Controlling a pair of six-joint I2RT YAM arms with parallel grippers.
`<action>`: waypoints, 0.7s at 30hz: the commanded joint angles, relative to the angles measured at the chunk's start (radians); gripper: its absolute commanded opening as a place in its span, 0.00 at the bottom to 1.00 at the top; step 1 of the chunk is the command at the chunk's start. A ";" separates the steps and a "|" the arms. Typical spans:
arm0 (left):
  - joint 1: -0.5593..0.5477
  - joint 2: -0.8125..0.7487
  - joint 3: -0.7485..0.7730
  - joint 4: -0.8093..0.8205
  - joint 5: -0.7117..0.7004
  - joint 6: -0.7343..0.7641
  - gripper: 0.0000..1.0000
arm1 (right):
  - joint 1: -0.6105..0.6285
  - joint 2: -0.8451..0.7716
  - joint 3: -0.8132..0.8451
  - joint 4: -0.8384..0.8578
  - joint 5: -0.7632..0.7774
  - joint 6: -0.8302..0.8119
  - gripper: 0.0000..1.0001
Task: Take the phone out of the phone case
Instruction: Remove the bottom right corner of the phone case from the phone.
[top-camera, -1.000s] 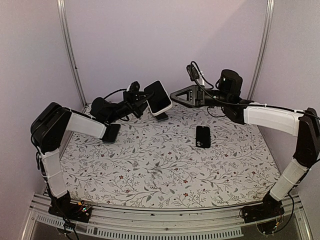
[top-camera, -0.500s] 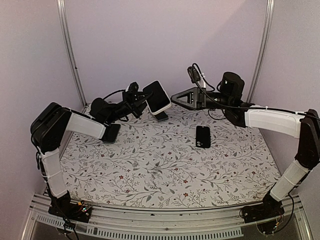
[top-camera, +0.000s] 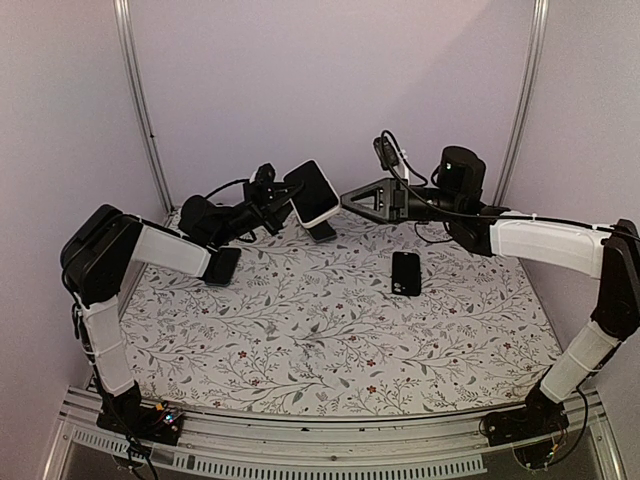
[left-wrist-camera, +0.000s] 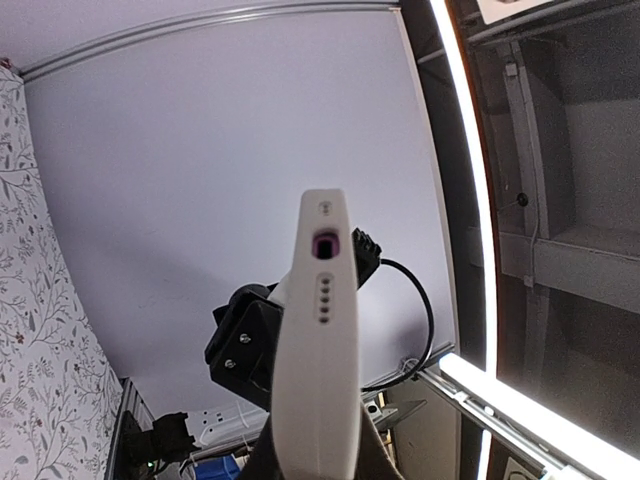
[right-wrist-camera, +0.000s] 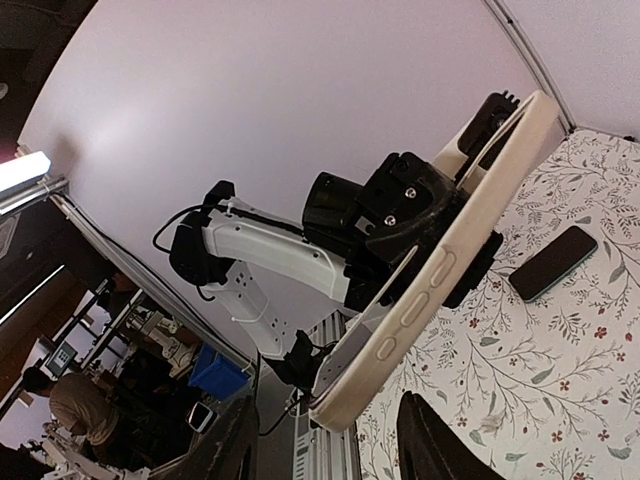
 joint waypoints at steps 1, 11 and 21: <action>0.010 -0.037 0.008 0.148 -0.019 0.001 0.00 | 0.018 0.013 0.050 0.007 -0.025 -0.019 0.46; 0.010 -0.046 0.000 0.152 -0.031 0.003 0.00 | 0.038 0.042 0.069 0.003 -0.057 -0.022 0.39; 0.005 -0.044 -0.002 0.154 -0.042 -0.014 0.00 | 0.040 0.028 0.072 0.008 -0.054 -0.036 0.15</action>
